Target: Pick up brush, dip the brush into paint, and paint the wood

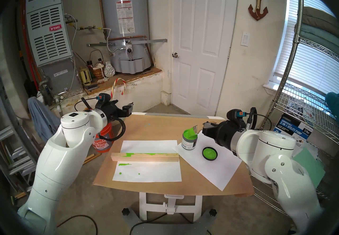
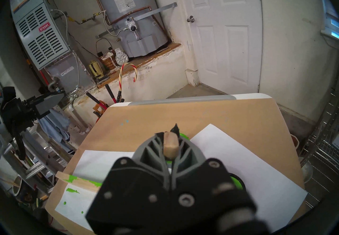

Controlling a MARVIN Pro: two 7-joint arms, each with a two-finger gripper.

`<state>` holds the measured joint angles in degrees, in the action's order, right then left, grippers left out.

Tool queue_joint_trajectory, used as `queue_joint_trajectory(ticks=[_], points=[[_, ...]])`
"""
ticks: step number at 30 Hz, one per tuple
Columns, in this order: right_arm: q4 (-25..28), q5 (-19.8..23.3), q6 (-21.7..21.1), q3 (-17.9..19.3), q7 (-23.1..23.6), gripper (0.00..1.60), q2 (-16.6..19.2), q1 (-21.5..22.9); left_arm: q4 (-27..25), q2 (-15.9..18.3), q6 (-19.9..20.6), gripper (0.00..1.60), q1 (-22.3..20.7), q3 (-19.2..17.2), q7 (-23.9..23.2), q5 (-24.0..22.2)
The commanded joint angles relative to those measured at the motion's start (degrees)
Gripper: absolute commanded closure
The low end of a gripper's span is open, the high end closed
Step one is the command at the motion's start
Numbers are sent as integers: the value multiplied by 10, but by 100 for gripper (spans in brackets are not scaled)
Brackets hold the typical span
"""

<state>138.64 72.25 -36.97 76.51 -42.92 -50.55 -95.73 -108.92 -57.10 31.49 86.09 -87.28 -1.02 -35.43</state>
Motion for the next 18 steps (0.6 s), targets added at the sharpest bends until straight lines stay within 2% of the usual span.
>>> queue_joint_trajectory(ticks=[1,18], points=[[14,-9,7,-1,4,160,-1,5,-9,1,-1,0,-6,-5,0,-1],[14,0,18,9,8,160,-20,2,-9,1,-1,0,-6,-5,0,-1]])
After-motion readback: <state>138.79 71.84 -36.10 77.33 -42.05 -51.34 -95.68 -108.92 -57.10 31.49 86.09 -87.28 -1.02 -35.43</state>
